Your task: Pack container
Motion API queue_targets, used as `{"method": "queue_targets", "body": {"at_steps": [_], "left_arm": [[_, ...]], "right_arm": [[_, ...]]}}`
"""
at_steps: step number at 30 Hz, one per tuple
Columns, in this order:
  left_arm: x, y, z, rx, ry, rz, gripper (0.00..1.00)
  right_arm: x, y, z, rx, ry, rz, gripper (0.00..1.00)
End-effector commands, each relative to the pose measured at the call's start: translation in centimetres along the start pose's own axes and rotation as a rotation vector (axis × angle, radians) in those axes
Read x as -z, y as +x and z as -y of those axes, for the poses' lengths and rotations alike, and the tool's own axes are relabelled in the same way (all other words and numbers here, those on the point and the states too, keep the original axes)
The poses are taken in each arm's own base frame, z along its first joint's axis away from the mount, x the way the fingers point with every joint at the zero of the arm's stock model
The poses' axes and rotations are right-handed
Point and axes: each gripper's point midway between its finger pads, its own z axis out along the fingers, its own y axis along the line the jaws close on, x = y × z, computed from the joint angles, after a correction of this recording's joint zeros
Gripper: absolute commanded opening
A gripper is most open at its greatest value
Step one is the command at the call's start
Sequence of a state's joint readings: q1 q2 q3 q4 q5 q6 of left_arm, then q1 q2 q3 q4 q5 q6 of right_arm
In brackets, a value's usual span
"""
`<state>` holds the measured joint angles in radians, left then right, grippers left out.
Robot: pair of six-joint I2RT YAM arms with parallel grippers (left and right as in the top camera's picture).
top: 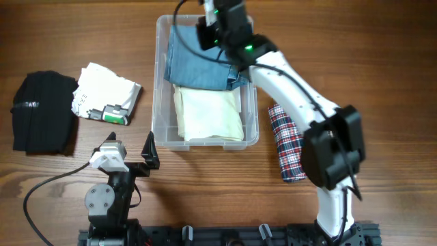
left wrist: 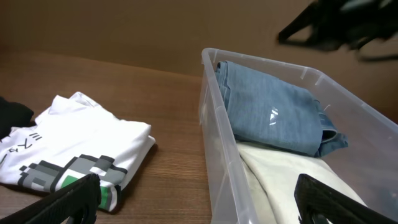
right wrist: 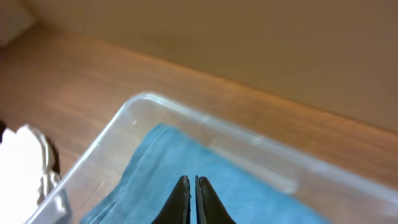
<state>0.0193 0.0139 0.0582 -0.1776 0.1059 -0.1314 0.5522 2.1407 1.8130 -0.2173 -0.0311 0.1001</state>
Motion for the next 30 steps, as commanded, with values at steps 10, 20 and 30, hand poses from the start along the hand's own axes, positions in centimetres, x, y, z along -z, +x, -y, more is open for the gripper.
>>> {"method": "queue_targets", "body": {"at_steps": [10,20,30], "left_arm": [[0.0,0.1,0.1,-0.024,0.003,0.002,1.00],[0.0,0.1,0.1,-0.024,0.003,0.002,1.00],[0.0,0.1,0.1,-0.024,0.003,0.002,1.00]], "right_arm": [[-6.3,10.2,-0.3,-0.016,-0.012,-0.205,0.04],[2.1,0.4,0.7,0.003,0.083,-0.063,0.13],[21.5,2.2,8.7,-0.289,0.316,-0.328,0.28]]}}
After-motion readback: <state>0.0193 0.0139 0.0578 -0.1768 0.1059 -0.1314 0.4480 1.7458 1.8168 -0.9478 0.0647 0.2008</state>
